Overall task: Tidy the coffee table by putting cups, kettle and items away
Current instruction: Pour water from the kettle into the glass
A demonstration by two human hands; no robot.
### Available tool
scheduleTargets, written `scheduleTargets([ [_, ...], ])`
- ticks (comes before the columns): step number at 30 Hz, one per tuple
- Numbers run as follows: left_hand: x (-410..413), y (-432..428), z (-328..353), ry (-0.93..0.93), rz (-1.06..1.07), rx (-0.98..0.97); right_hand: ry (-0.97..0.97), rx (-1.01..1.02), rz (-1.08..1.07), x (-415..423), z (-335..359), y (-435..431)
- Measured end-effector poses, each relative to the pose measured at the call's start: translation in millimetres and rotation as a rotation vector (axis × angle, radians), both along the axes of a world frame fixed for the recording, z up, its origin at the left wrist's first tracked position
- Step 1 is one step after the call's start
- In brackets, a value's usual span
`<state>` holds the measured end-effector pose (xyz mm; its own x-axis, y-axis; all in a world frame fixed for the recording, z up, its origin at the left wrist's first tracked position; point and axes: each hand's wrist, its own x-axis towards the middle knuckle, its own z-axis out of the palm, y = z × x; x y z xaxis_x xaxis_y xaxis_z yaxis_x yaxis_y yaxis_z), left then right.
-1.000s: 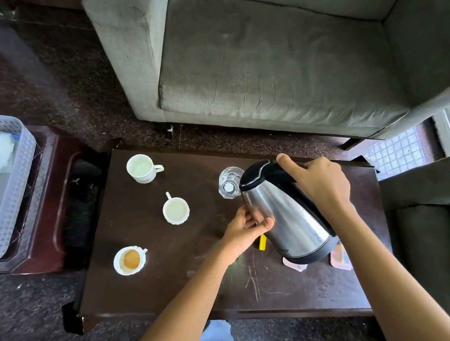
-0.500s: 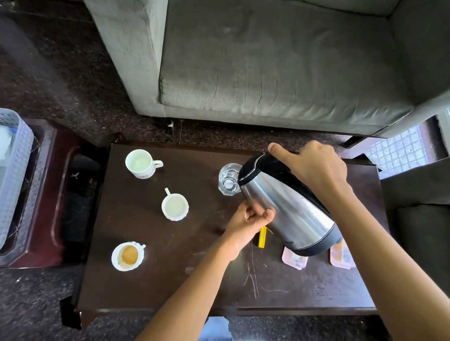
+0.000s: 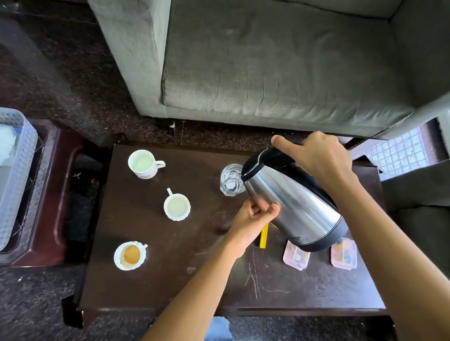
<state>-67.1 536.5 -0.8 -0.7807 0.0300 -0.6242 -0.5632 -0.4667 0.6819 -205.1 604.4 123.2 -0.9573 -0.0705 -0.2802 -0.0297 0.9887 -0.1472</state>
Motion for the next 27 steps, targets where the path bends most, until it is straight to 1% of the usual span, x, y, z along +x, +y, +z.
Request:
scheduleTargets([
  [20, 0, 4, 12, 0.014, -0.002, 0.018, 0.010, 0.032, 0.041, -2, 13, -3],
  [27, 1, 5, 16, 0.009, 0.005, -0.009, 0.030, 0.045, 0.055, -2, 18, -5],
])
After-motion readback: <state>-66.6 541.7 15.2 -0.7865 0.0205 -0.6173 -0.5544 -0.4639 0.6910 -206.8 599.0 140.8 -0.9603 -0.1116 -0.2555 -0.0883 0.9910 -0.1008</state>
